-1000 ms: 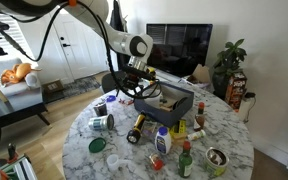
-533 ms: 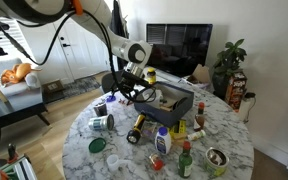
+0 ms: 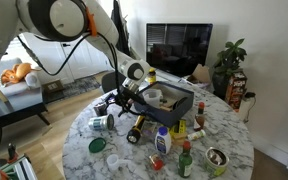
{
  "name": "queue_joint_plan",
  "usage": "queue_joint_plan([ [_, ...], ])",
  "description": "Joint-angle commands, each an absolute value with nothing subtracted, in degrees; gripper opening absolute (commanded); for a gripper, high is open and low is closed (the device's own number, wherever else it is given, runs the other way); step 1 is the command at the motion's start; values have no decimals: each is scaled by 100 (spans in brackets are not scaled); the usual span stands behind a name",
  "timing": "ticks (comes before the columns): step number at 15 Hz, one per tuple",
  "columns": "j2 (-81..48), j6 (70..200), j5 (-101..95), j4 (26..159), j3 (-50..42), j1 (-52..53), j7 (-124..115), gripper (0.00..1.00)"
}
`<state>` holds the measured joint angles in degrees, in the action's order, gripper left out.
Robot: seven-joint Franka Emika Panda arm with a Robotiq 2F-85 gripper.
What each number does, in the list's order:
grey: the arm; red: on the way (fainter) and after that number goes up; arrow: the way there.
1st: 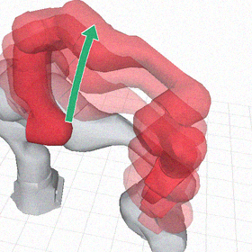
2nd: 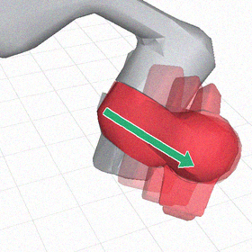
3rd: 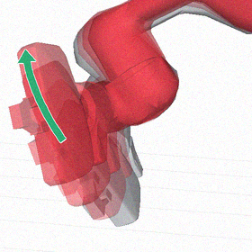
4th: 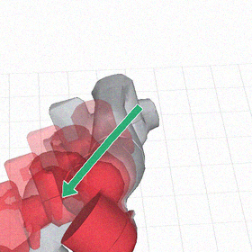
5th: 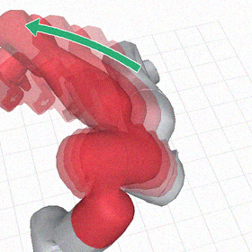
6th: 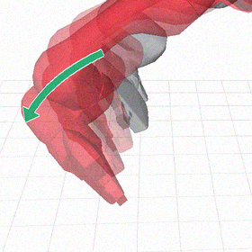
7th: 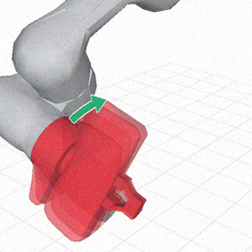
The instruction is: Put the black and yellow torch on the table then put the silver cup inside the clear cup in the box.
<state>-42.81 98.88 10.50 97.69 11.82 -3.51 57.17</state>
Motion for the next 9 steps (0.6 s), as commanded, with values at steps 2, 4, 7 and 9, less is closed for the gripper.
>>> queue_joint_plan([
  [2, -4495, 9968, 1447, 9808, 1267, -432, 6004, 100],
  [4, -4542, 9939, 1551, 9816, 1277, -428, 6052, 89],
  [7, -4578, 9901, 1654, 9819, 1282, -421, 6096, 56],
  [9, -4564, 9857, 1675, 9824, 1278, -424, 6108, 42],
])
